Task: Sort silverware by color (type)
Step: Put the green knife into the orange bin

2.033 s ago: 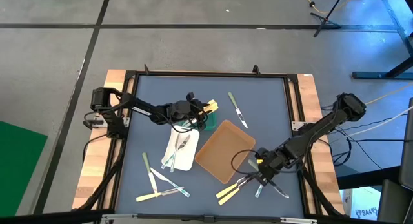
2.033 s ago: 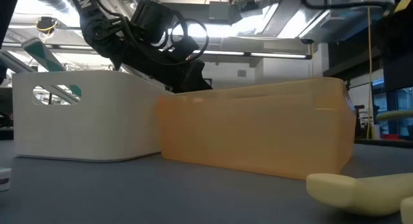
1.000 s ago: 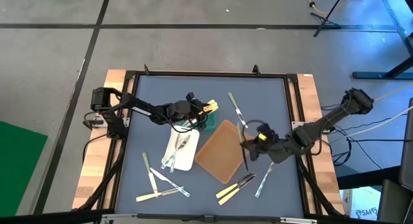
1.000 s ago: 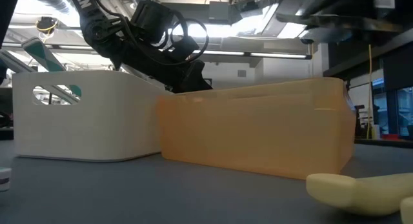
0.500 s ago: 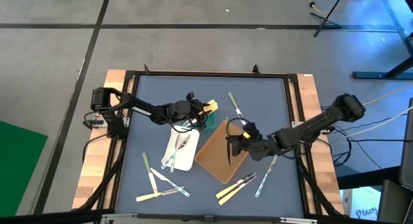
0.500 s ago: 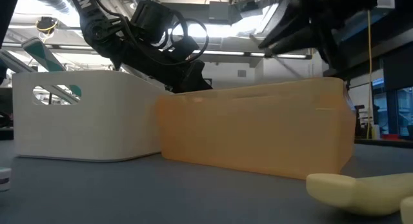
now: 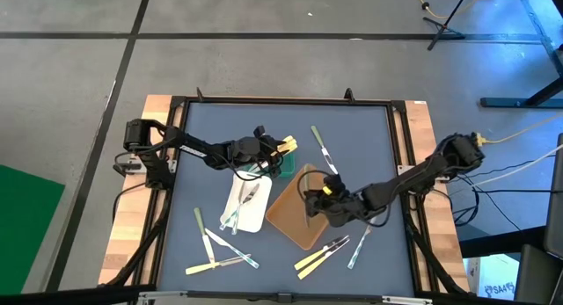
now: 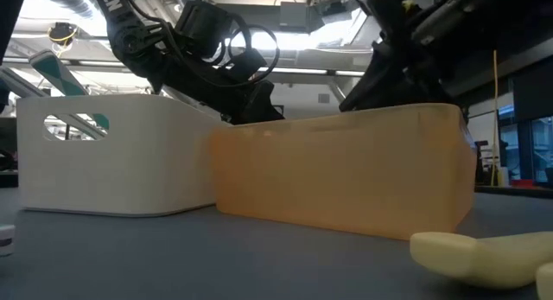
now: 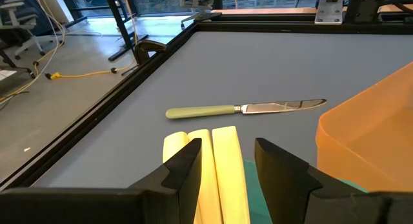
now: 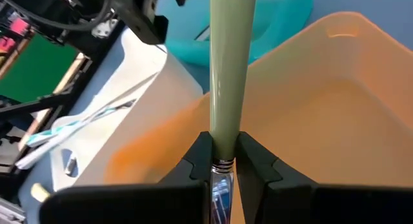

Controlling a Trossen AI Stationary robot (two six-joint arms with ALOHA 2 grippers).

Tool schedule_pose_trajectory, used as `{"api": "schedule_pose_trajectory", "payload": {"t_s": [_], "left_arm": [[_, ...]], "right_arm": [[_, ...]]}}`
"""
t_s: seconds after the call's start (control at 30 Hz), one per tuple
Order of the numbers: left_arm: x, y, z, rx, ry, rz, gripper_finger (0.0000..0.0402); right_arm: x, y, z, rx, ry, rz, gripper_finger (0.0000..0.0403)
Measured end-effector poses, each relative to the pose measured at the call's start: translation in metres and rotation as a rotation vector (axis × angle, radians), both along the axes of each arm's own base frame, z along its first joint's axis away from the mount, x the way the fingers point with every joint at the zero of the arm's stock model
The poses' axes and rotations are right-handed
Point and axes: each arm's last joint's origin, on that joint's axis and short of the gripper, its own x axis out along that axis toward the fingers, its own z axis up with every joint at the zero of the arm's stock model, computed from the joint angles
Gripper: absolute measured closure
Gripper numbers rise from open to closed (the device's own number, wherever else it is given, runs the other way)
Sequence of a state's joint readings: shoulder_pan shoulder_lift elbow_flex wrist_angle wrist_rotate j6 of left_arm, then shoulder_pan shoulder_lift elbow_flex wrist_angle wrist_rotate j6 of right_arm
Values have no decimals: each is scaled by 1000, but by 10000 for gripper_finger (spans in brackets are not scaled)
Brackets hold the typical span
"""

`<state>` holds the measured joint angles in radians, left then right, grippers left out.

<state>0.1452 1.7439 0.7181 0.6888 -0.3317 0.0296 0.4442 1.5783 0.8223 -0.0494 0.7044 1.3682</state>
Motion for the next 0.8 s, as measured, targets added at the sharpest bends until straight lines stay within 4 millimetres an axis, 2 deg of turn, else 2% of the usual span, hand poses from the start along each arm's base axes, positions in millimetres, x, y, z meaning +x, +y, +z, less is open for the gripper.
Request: {"api": "schedule_pose_trajectory", "payload": {"t_s": [0.23,0.8], "left_arm": [[0,0,0,0,0,0,264],[0,0,0,0,0,0,264]], "right_arm": [[1,0,-6,-13,23,2,372],[1,1,-6,-4,29,14,372]]}}
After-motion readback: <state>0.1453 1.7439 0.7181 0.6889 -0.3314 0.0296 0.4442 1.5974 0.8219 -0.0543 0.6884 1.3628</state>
